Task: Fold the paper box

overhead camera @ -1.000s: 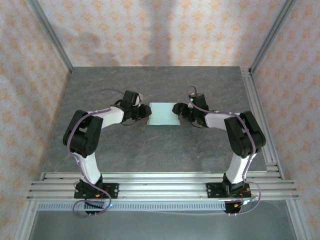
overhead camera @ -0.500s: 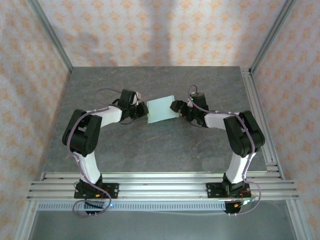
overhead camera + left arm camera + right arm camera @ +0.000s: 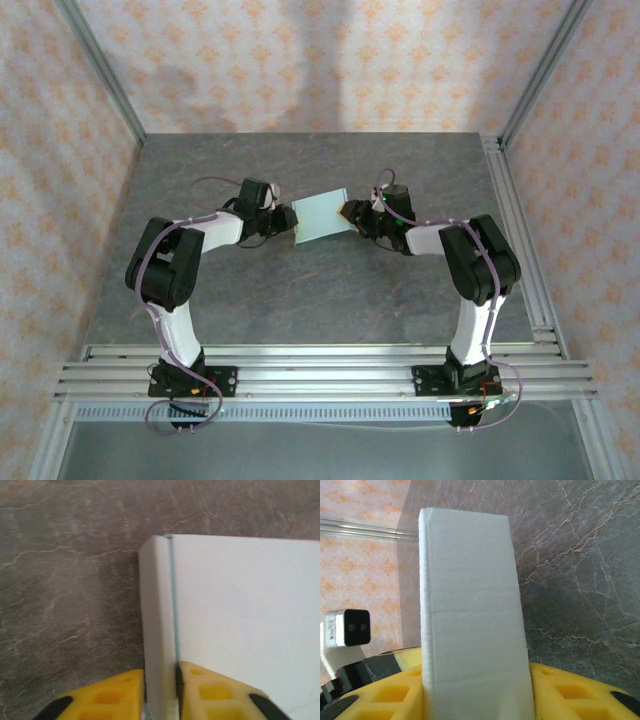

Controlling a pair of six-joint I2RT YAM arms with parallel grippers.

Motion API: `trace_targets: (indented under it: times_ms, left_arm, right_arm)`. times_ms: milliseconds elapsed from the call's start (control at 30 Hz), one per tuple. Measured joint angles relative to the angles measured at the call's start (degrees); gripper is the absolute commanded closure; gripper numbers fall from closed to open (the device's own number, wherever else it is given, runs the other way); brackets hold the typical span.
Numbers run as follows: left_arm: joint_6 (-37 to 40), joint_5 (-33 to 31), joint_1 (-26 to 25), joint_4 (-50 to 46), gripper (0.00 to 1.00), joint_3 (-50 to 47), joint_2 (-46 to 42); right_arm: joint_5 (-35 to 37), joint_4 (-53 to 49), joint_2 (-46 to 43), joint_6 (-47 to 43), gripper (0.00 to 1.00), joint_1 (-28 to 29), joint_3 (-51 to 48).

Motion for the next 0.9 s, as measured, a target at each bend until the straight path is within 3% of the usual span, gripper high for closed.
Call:
trace_targets:
  times_ms: [133, 267, 533, 567, 700, 900]
  left_arm:
    - [0.1, -0.3, 0.2, 0.0, 0.66, 0.0, 0.2]
    - [0.2, -0.3, 0.2, -0.2, 0.65, 0.0, 0.2]
    - [0.2, -0.3, 0.2, -0.1, 0.63, 0.0, 0.5]
    - [0.2, -0.4, 0.2, 0.0, 0.6, 0.0, 0.5]
    - [1.0, -1.3, 0.2, 1.0, 0.44, -0.7, 0.5]
    - [3.8, -4.3, 0.1, 4.3, 0.12, -6.2, -4.0]
  right_arm:
    - [-0.3, 1.0, 0.0, 0.8, 0.47, 0.0, -0.5]
    - [-0.8, 2.6, -0.7, 1.9, 0.45, 0.0, -0.7]
    - [-1.4, 3.9, -1.6, 2.3, 0.61, -0.1, -0.7]
    - [-1.4, 3.9, -1.6, 2.6, 0.65, -0.1, -0.7]
    - [-1.4, 3.9, -1.8, 2.5, 0.65, -0.3, -0.8]
    - [-1.1, 2.3, -4.1, 2.5, 0.63, -0.4, -1.2]
